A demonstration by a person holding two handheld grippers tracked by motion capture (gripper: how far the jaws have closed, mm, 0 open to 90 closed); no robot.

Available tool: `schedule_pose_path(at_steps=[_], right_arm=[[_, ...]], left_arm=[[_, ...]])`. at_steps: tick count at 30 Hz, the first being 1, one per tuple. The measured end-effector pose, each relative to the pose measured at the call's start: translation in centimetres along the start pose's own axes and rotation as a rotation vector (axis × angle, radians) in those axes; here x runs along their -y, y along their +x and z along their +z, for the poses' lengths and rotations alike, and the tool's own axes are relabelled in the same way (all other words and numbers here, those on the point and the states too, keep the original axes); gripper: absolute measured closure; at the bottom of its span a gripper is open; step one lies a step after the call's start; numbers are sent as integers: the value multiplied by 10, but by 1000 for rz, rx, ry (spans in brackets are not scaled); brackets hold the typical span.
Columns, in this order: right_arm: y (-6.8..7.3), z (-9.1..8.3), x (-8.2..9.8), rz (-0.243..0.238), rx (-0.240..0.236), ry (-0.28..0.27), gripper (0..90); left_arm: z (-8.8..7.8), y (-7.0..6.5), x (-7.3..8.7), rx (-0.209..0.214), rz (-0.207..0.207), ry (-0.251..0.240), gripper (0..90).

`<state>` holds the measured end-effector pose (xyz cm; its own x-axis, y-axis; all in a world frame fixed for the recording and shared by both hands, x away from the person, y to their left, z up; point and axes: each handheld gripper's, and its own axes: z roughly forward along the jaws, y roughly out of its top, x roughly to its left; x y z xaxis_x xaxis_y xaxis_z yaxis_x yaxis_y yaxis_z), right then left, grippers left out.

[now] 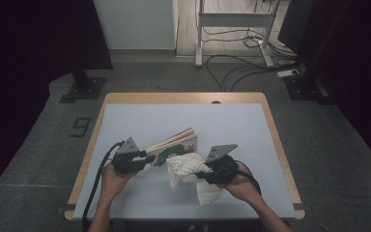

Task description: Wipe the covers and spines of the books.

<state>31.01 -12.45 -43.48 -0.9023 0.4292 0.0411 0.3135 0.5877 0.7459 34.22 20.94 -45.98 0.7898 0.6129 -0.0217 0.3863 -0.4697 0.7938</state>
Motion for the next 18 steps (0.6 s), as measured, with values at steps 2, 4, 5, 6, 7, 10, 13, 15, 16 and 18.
schedule_pose_path(at_steps=[2, 4, 5, 6, 7, 10, 13, 15, 16, 18], right_arm=[[4, 6, -3, -12, -11, 1, 636], [8, 13, -6, -20, -23, 4, 636], [9, 15, -7, -26, -28, 5, 636], [11, 17, -9, -32, -29, 6, 636], [12, 20, -10, -39, -33, 9, 636], [16, 27, -12, -54, -40, 10, 635], [20, 37, -10, -62, -44, 21, 635], [23, 44, -8, -70, -41, 29, 634], [23, 46, -7, -73, -42, 32, 633], [25, 53, -4, -78, -39, 37, 632]], left_arm=[[0, 0, 0, 1, 0, 0, 675], [0, 0, 0, 1, 0, 0, 675], [0, 0, 0, 0, 0, -1, 675], [0, 0, 0, 0, 1, 0, 675], [0, 0, 0, 0, 1, -1, 675], [0, 0, 0, 0, 3, 0, 673], [0, 0, 0, 1, 5, 0, 673], [0, 0, 0, 1, 5, 0, 673], [0, 0, 0, 1, 5, 0, 673], [0, 0, 0, 0, 6, 0, 673]])
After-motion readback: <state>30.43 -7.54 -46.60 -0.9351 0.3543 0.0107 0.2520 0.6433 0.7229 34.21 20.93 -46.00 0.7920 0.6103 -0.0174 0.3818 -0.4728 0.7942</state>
